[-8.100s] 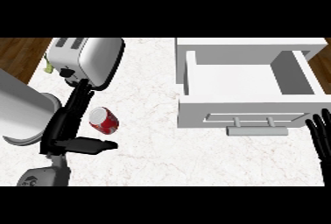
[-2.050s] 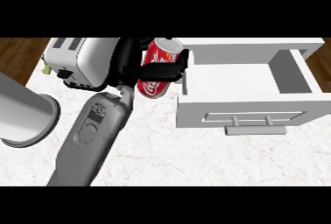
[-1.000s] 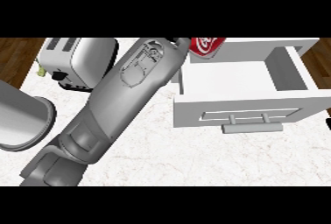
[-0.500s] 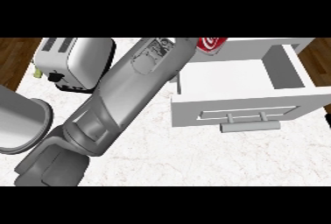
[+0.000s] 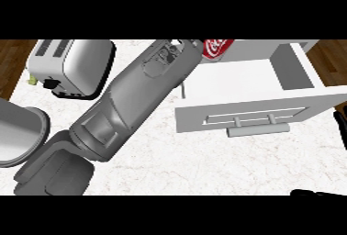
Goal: Pick up the can, place it into the drawer and close the drawer
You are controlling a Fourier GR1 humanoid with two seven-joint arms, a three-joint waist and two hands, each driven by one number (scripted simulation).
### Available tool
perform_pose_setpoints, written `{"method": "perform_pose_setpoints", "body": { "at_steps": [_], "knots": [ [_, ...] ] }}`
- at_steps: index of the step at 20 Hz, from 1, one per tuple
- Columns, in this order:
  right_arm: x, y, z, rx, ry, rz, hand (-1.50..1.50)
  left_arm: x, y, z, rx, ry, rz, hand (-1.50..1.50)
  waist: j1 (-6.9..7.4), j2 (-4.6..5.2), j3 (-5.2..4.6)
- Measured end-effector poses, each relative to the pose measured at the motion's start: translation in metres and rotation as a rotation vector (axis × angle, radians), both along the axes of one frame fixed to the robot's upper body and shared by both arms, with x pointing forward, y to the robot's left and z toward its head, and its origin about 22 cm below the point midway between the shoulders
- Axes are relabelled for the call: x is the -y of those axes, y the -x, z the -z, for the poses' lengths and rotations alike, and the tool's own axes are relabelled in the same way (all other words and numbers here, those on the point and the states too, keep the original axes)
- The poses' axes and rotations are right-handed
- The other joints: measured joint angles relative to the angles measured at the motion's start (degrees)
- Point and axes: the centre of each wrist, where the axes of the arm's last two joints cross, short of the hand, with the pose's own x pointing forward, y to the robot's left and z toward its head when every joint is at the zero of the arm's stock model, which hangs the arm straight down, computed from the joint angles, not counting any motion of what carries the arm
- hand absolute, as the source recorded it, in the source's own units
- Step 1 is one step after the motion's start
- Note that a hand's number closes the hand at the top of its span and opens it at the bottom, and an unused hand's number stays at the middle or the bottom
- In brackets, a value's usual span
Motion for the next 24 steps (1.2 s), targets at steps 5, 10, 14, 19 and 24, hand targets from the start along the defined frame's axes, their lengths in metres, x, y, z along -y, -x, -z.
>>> {"method": "perform_pose_setpoints", "body": {
  "at_steps": [5,10,14,19,24],
  "knots": [
    [0.002,-0.001,-0.003,0.005,-0.002,-0.008,-1.50,-0.005,-0.003,0.018,0.010,-0.038,-0.020,1.50,-0.64,0.12,0.00],
    [0.001,-0.007,-0.005,0.009,0.007,-0.015,-1.50,-0.008,-0.005,0.028,0.022,-0.076,-0.037,1.50,-1.25,0.37,0.01],
    [0.001,-0.007,-0.006,0.019,0.011,-0.019,-1.50,-0.010,-0.005,0.035,0.031,-0.099,-0.054,-1.50,-1.72,0.41,0.01],
    [-0.005,-0.010,-0.011,0.026,0.018,-0.033,-1.50,-0.012,-0.005,0.045,0.032,-0.107,-0.101,-1.50,-2.28,0.57,0.01],
    [-0.009,-0.010,-0.011,0.026,0.023,-0.040,-1.50,-0.015,-0.005,0.053,0.038,-0.106,-0.139,-1.50,-2.40,0.63,0.00]
  ]
}}
